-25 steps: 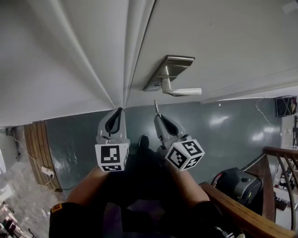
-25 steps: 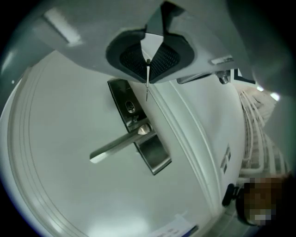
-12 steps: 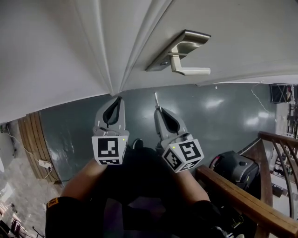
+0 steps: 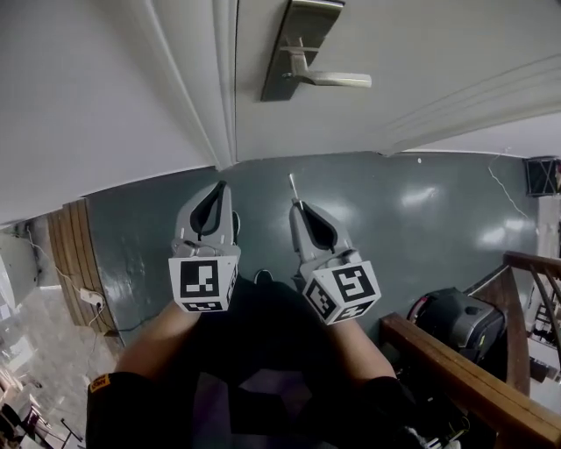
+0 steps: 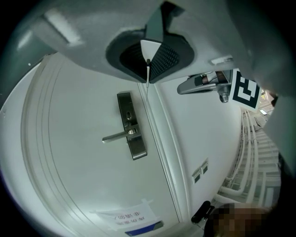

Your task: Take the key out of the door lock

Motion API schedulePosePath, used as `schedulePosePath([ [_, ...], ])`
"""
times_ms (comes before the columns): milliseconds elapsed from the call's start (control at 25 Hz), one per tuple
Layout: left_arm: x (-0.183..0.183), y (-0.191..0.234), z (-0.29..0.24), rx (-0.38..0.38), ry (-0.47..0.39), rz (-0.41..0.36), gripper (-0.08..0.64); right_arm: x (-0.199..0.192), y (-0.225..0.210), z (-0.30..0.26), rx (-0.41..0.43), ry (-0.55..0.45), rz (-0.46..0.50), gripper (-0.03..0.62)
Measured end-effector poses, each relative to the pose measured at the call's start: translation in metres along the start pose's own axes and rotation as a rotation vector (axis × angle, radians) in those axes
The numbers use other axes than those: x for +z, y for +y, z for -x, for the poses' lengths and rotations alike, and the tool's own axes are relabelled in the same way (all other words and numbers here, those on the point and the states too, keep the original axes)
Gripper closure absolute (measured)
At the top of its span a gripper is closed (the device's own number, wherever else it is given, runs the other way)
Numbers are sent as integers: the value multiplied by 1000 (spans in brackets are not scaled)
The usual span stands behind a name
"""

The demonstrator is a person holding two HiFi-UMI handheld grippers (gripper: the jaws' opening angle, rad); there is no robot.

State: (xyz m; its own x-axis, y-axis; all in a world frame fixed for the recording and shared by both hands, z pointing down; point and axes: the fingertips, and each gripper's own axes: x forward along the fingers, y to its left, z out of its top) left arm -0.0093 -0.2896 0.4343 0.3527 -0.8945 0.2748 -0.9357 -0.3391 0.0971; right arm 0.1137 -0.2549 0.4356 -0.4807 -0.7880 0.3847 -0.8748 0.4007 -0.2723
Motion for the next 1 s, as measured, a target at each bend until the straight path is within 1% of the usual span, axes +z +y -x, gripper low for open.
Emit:
schedulePosePath([
  [120, -7, -19, 27, 16, -7, 9, 541, -12, 4, 25, 19, -14, 29, 575],
  [280, -11, -52, 63, 24, -18, -30, 541, -24, 4, 68, 32, -28, 50, 575],
  [400, -12, -63, 90, 60, -20, -35, 541, -32, 6, 95, 49, -31, 48, 575],
  [520, -17, -70, 112, 77, -11, -42, 541, -42, 12, 111, 67, -21, 44, 575],
  [720, -22, -72, 141, 94, 3, -50, 541, -55, 24, 122, 78, -12, 28, 575],
  [880, -34, -71, 162, 89, 22, -48, 541, -63, 41, 127, 82, -11, 28, 575],
  [1000, -43, -64, 180, 87, 23, -31, 541, -68, 58, 129, 76, -13, 33, 575],
])
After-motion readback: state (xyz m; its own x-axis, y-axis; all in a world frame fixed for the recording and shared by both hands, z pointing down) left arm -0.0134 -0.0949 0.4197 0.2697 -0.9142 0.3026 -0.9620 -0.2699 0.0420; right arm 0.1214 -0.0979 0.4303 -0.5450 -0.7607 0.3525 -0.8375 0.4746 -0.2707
